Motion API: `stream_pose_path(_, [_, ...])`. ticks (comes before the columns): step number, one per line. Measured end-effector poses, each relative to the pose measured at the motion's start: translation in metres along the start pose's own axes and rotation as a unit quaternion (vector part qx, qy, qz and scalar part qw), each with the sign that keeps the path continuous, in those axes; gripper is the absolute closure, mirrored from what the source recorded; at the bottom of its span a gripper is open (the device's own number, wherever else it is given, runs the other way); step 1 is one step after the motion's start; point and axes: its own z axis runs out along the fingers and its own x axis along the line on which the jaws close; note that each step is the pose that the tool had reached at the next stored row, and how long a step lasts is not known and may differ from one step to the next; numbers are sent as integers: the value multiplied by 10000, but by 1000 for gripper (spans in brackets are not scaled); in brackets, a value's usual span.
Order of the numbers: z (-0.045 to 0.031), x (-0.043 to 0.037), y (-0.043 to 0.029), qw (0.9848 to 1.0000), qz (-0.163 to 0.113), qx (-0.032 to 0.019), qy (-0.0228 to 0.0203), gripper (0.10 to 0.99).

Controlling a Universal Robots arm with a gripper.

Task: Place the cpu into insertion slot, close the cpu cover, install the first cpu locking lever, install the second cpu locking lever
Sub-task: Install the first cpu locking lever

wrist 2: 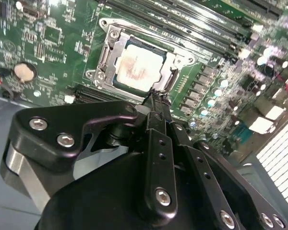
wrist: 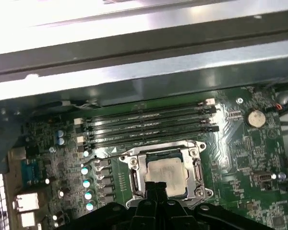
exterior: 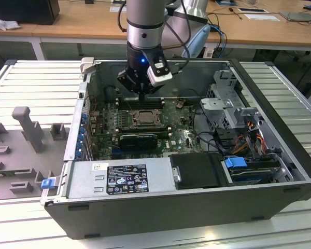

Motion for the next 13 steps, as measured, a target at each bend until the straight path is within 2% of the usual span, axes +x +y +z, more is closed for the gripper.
stream_pose_path(1, [2,0,0,9998,-196,1,2,980])
stream_pose_path(4, [9,13,-2,9992,-402,-3,-29,980])
stream_pose_path(6, [11,157,-18,9991,-412,-6,-29,980])
stream_pose_path(9, [15,296,-34,9991,-427,-14,-28,980])
stream_pose_path(11, [14,297,-34,9984,-559,-13,-22,980])
stream_pose_path(13, [18,358,-41,9980,-624,-15,-19,980])
